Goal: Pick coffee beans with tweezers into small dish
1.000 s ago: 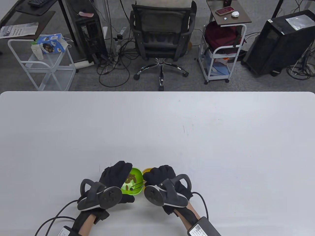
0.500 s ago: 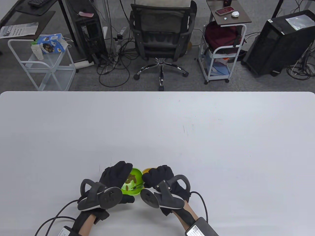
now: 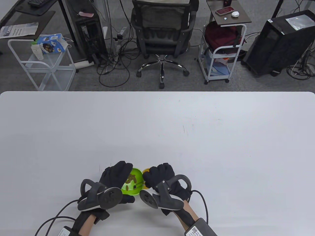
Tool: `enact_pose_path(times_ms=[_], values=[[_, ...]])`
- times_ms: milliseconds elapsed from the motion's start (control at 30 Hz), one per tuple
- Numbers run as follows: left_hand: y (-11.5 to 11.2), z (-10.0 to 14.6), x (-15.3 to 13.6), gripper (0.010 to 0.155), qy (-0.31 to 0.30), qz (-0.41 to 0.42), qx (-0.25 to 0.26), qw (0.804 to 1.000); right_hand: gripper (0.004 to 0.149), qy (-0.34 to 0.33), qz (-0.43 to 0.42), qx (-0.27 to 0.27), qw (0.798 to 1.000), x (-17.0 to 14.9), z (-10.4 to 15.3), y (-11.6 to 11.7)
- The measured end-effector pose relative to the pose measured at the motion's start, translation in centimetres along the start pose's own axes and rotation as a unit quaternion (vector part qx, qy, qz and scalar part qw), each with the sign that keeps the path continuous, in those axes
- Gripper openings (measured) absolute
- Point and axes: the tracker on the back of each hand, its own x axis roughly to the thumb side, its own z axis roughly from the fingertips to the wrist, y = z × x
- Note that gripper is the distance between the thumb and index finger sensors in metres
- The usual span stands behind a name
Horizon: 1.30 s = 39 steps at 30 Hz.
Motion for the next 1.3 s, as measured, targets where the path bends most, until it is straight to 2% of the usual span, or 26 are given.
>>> enact_pose_path(times_ms=[467,933,1300], values=[[0.0,0.0,0.0,0.112,0.000,-0.002,0.000,1.000,0.042,-0.003,0.036,-0.006,0.999,0.5,-0.1,-0.3],[0.1,0.0,0.0,0.112,0.001,-0.001,0.000,1.000,0.042,0.002,0.017,0.000,1.000,0.5,-0.3,-0.1],[0.0,0.0,-0.1,0.112,0.002,0.002,0.000,1.000,0.042,0.052,-0.048,-0.027,0.997,-2.5,0.3,-1.5]])
